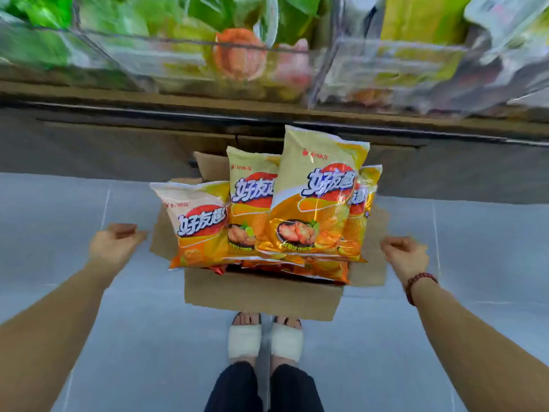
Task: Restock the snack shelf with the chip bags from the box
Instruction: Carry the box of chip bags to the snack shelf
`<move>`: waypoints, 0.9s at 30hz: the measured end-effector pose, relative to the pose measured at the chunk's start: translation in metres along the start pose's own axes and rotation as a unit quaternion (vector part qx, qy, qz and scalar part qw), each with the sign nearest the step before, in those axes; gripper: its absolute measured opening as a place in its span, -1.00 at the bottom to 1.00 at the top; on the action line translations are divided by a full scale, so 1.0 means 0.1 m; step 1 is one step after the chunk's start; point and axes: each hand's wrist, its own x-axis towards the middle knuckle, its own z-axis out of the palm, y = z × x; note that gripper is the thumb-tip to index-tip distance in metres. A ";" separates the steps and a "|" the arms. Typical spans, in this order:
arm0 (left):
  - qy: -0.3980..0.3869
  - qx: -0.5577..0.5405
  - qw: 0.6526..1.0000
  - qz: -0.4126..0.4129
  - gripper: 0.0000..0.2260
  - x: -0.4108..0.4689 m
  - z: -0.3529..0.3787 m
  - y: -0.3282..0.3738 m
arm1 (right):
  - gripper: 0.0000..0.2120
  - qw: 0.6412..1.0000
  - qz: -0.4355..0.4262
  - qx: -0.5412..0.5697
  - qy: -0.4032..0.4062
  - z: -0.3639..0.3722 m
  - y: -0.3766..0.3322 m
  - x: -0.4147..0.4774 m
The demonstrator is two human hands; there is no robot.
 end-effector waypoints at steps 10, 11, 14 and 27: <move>-0.017 -0.055 0.997 -0.045 -0.51 0.83 0.64 -0.45 | -0.13 0.998 0.067 -0.006 0.018 0.38 0.57 0.66; -0.025 -0.061 0.997 -0.036 -0.46 0.89 0.72 -0.50 | -0.06 0.997 0.076 0.000 0.010 0.41 0.59 0.70; -0.047 -0.072 0.996 -0.034 -0.39 1.04 0.91 -0.63 | 0.09 0.996 0.081 0.021 -0.002 0.51 0.68 0.83; 0.011 -0.054 0.997 -0.046 -0.58 1.08 1.04 -0.57 | -0.33 0.995 0.014 -0.077 0.062 0.50 0.73 0.86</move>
